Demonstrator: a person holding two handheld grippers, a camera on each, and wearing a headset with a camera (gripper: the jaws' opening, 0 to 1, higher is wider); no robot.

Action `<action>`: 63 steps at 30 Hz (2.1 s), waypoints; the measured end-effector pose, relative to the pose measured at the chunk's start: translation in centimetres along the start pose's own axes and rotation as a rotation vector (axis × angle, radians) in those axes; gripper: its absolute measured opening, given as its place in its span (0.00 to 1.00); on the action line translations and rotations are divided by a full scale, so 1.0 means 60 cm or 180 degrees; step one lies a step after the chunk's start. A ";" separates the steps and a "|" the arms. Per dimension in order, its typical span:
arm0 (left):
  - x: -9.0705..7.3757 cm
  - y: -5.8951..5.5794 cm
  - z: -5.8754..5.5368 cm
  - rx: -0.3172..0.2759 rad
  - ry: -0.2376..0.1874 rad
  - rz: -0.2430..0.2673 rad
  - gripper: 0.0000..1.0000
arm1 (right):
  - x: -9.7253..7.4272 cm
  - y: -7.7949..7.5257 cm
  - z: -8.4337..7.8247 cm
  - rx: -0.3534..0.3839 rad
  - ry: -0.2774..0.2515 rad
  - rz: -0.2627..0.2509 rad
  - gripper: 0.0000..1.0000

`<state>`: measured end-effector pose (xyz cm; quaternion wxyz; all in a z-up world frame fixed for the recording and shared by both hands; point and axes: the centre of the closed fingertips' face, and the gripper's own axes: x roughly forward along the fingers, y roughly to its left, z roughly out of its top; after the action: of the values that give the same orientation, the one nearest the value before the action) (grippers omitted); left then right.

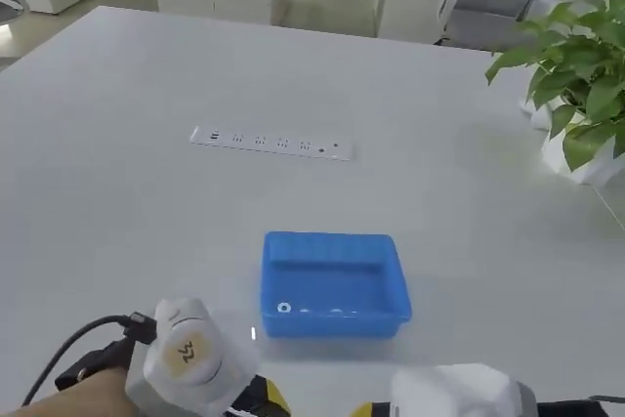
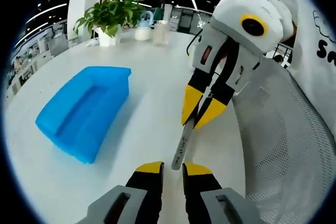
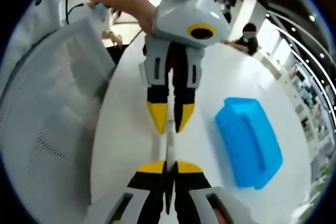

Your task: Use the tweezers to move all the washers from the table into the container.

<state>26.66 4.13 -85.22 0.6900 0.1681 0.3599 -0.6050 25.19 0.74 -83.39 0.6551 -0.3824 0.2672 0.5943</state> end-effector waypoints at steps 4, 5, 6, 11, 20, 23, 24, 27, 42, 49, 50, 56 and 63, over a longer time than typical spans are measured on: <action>0.003 -0.024 0.002 -0.0046 0.0109 -0.0356 0.08 | -0.003 0.010 -0.002 -0.0238 0.0074 0.0018 0.02; 0.003 -0.030 0.006 -0.0081 0.0109 -0.0427 0.07 | -0.002 0.012 -0.003 -0.0272 0.0091 0.0019 0.02; 0.003 -0.036 0.010 -0.0092 0.0092 -0.0496 0.06 | -0.001 0.013 -0.002 -0.0298 0.0089 0.0016 0.02; 0.004 -0.042 0.012 -0.0135 0.0182 -0.0592 0.05 | 0.002 0.018 0.002 -0.0499 0.0132 -0.0011 0.02; 0.003 -0.043 0.010 -0.0176 0.0242 -0.0577 0.03 | 0.006 0.009 0.003 -0.0501 0.0133 -0.0095 0.03; 0.004 -0.035 0.018 -0.0127 0.0192 -0.0416 0.02 | 0.007 0.000 -0.005 -0.0371 0.0177 -0.0196 0.03; 0.004 -0.036 0.022 -0.0092 0.0173 -0.0367 0.02 | 0.008 -0.001 -0.008 -0.0320 0.0180 -0.0214 0.03; 0.003 -0.033 0.033 -0.0022 0.0093 -0.0257 0.01 | 0.008 -0.007 -0.014 0.0027 0.0123 -0.0330 0.04; 0.011 -0.011 0.008 0.0787 0.0657 0.0418 0.00 | -0.045 -0.012 -0.012 0.1289 -0.0203 -0.0752 0.19; 0.023 -0.009 -0.005 0.0932 0.0827 0.0495 0.00 | -0.097 -0.018 0.010 0.1759 -0.0458 -0.1009 0.25; 0.024 -0.007 -0.006 0.0892 0.0838 0.0507 0.00 | -0.104 -0.020 0.014 0.1790 -0.0511 -0.1055 0.26; 0.025 0.005 -0.004 0.0852 0.0831 0.0738 0.06 | -0.137 -0.023 0.024 0.2267 -0.0757 -0.1178 0.42; -0.006 0.023 -0.015 0.0495 0.0764 0.1186 0.28 | -0.160 -0.022 -0.026 0.2757 -0.0728 -0.1345 0.68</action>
<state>27.69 5.27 -85.88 0.7270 0.3550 0.3544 -0.4688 25.19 -6.09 -76.30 0.8851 -0.0531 0.3327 0.3211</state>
